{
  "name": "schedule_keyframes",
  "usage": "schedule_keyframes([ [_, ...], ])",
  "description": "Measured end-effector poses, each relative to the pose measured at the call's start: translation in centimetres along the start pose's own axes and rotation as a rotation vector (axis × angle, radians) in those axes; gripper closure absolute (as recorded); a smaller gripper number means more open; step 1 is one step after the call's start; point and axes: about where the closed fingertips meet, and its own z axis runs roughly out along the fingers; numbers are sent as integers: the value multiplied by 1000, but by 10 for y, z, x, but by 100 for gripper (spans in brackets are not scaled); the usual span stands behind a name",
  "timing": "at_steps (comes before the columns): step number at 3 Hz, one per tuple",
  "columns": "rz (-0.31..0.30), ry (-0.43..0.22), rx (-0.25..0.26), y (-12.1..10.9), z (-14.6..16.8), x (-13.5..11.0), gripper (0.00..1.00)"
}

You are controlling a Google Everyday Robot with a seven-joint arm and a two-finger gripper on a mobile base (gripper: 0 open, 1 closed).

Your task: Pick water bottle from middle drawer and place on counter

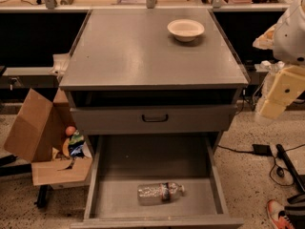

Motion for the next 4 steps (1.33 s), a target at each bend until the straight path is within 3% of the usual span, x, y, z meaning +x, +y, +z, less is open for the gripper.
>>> schedule_keyframes([
  [2,-36,-31,-1,1,21,3,0],
  [3,-90,-33,-20,6,85,15,0],
  [4,-120,-71,-71,19,156,29,0],
])
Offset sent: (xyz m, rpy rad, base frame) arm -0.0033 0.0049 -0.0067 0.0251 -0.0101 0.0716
